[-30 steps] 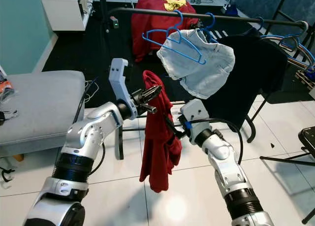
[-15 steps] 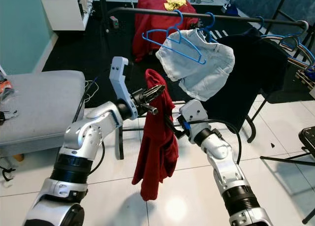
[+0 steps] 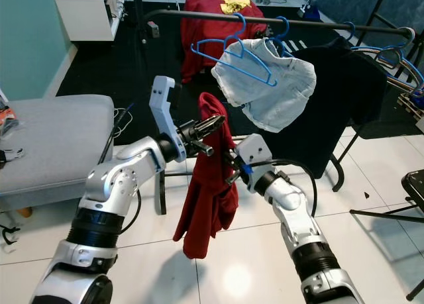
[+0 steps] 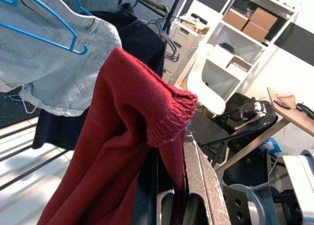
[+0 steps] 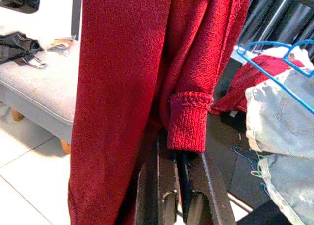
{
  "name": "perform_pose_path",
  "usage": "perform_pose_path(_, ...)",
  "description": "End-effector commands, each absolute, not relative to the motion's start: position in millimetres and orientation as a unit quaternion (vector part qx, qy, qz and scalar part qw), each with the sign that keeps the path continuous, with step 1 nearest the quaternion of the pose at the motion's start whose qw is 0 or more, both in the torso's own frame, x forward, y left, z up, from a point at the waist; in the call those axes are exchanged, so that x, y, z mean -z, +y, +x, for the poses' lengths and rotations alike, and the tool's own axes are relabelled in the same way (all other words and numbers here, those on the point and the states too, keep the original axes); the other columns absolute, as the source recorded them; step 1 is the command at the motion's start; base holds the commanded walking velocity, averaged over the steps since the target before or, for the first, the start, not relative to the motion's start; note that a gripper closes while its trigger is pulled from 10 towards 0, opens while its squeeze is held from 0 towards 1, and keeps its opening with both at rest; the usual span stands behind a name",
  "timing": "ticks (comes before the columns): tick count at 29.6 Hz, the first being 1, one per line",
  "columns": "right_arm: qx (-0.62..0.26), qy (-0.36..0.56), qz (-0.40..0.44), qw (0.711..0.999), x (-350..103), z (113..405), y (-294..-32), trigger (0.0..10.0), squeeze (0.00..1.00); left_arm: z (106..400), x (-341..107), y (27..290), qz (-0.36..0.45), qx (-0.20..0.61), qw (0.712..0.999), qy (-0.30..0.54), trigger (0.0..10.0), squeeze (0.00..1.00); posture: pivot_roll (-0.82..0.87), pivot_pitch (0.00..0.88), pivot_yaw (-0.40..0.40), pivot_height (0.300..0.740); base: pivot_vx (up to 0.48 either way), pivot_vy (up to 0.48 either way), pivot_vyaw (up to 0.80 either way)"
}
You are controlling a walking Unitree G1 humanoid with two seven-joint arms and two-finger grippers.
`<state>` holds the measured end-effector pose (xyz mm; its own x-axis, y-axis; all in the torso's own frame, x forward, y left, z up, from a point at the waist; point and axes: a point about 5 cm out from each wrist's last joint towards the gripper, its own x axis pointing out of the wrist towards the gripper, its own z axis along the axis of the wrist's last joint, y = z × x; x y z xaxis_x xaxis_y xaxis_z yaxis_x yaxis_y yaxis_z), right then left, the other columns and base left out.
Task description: Hang hanger
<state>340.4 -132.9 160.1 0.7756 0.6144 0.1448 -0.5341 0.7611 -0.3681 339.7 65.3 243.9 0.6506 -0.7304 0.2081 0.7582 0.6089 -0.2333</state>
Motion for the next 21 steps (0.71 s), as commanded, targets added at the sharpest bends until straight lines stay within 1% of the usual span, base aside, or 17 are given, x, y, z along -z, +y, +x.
perform_pose_path(1,-0.312,-0.127,-0.157,0.928,-157.3,340.2,-132.3,0.0,0.0,336.5,-245.4,65.6,-0.15,0.427,0.891,-0.049,0.0,0.0,-0.09,0.12,-0.078,0.74,0.0,0.0,0.0)
perform_pose_path(14,-0.306,-0.138,-0.154,0.929,-161.7,343.4,-137.6,0.0,0.0,338.0,-243.4,64.3,-0.145,0.425,0.892,-0.045,0.0,0.0,-0.09,0.12,-0.078,0.74,0.0,0.0,0.0)
perform_pose_path(16,-0.292,-0.155,-0.15,0.932,-172.5,344.3,-146.0,0.0,0.0,341.1,-236.8,70.4,-0.118,0.408,0.904,-0.038,0.0,0.0,-0.09,0.125,-0.078,0.74,0.0,0.0,0.0)
perform_pose_path(17,-0.292,-0.155,-0.15,0.932,-172.5,344.3,-146.0,0.0,0.0,341.1,-236.8,70.4,-0.118,0.408,0.904,-0.038,0.0,0.0,-0.09,0.125,-0.078,0.74,0.0,0.0,0.0)
perform_pose_path(18,-0.273,-0.166,-0.146,0.936,-182.1,346.4,-156.5,0.0,0.0,342.7,-231.9,76.2,-0.098,0.399,0.911,-0.032,0.0,0.0,-0.09,0.127,-0.076,0.74,0.0,0.0,0.0)
perform_pose_path(19,-0.273,-0.166,-0.146,0.936,-182.1,346.4,-156.5,0.0,0.0,342.7,-231.9,76.2,-0.098,0.399,0.911,-0.032,0.0,0.0,-0.09,0.127,-0.076,0.74,0.0,0.0,0.0)
perform_pose_path(20,-0.253,-0.176,-0.143,0.941,-191.1,348.6,-167.5,0.0,0.0,343.7,-228.3,81.6,-0.085,0.392,0.916,-0.027,0.0,0.0,-0.09,0.129,-0.076,0.74,0.0,0.0,0.0)
perform_pose_path(21,-0.253,-0.176,-0.143,0.941,-191.1,348.6,-167.5,0.0,0.0,343.7,-228.3,81.6,-0.085,0.392,0.916,-0.027,0.0,0.0,-0.09,0.129,-0.076,0.74,0.0,0.0,0.0)
